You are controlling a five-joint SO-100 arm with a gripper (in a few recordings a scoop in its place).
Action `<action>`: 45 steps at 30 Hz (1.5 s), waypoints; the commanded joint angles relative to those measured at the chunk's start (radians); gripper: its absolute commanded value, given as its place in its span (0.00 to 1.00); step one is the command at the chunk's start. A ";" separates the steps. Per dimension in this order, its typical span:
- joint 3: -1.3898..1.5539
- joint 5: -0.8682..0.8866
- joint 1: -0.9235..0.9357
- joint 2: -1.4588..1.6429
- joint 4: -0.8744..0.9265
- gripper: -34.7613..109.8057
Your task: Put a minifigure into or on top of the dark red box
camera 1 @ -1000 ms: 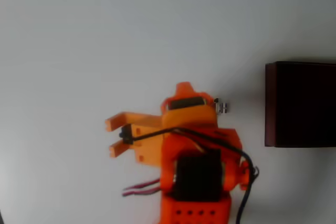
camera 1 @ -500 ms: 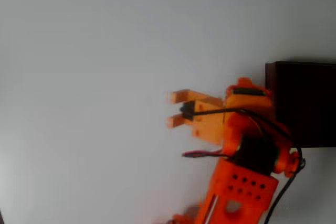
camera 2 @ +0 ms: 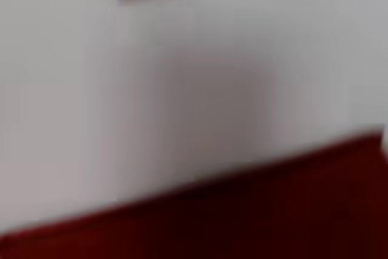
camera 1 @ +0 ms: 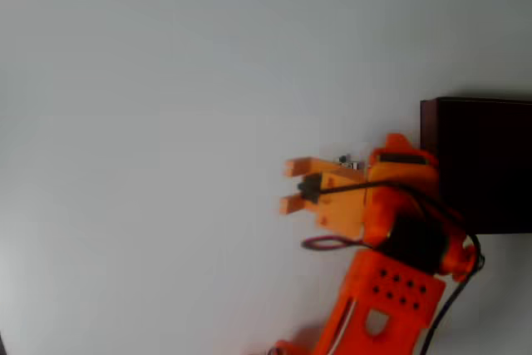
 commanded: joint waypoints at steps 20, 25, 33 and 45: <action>-0.477 0.072 -0.097 -0.511 0.313 0.33; -0.374 0.083 -0.097 -0.437 0.239 0.34; -0.213 0.112 -0.049 -0.302 0.123 0.36; -0.055 0.181 -0.040 -0.186 0.048 0.37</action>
